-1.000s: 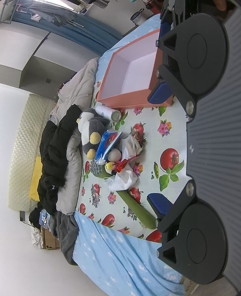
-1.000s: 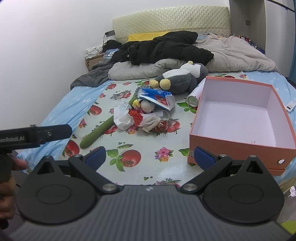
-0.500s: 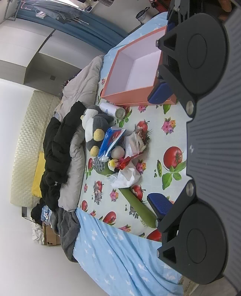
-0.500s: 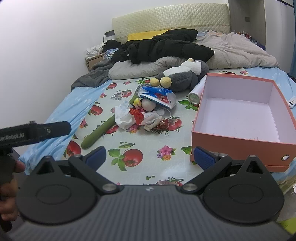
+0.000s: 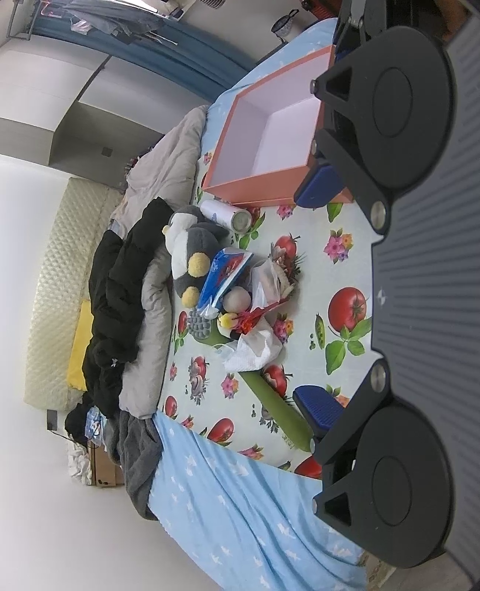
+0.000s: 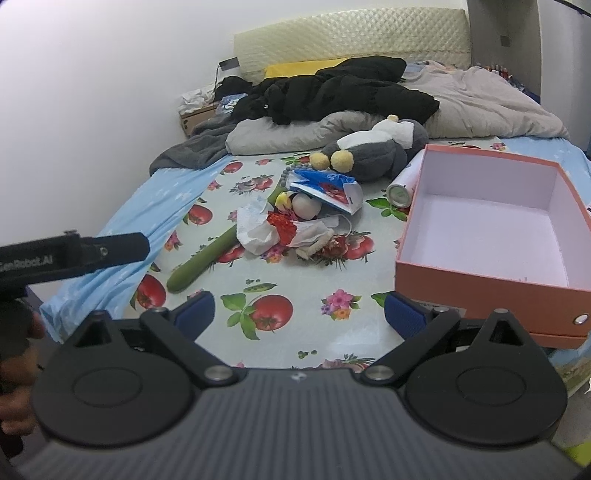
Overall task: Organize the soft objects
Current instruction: 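Reach the left tool to the red candy packet while the right tool reaches the wrapped candy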
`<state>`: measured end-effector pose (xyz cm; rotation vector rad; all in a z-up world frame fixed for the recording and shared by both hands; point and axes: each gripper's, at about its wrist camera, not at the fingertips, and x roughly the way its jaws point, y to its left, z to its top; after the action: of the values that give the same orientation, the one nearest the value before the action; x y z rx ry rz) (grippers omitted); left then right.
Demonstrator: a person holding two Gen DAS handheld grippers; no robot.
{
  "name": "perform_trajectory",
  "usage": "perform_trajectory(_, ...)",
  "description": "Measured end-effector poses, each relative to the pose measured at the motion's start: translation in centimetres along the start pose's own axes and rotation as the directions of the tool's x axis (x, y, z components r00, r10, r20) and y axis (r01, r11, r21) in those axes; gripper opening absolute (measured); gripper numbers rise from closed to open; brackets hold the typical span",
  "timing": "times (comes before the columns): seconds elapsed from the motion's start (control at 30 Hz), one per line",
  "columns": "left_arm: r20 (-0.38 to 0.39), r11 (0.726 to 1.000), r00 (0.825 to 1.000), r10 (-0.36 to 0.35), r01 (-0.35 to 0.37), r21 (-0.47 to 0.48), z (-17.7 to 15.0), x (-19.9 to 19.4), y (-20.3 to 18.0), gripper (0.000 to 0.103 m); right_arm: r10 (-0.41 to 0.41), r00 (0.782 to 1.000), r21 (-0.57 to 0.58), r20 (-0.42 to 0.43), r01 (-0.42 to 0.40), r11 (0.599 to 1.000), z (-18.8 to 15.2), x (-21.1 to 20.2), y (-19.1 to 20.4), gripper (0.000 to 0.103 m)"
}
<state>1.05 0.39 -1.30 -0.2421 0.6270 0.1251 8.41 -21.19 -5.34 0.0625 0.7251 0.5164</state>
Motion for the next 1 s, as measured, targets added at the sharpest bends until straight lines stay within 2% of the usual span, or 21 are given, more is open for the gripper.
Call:
perform_trajectory(0.23,0.000,1.000,1.000,-0.003,0.003,-0.010,-0.5,1.5,0.6,0.102,0.007,1.000,-0.036,0.001,-0.007,0.999,-0.4,2.7,0.7,0.100)
perform_trajectory(0.6,-0.048,1.000,0.999,-0.012,0.011,-0.020,0.7,9.2,2.9,0.102,0.008,0.999,-0.099,-0.033,-0.011,0.995,0.6,9.5,1.1,0.100)
perform_trajectory(0.7,-0.061,0.999,0.998,-0.012,0.010,-0.034,1.2,11.6,3.6,0.100,0.003,0.998,-0.110,-0.059,-0.009,0.994,0.9,11.6,1.0,0.089)
perform_trajectory(1.0,-0.128,0.998,0.992,-0.015,0.006,-0.070,1.9,19.1,5.2,0.087,-0.003,0.992,-0.133,-0.124,-0.014,0.991,1.6,17.3,0.0,0.083)
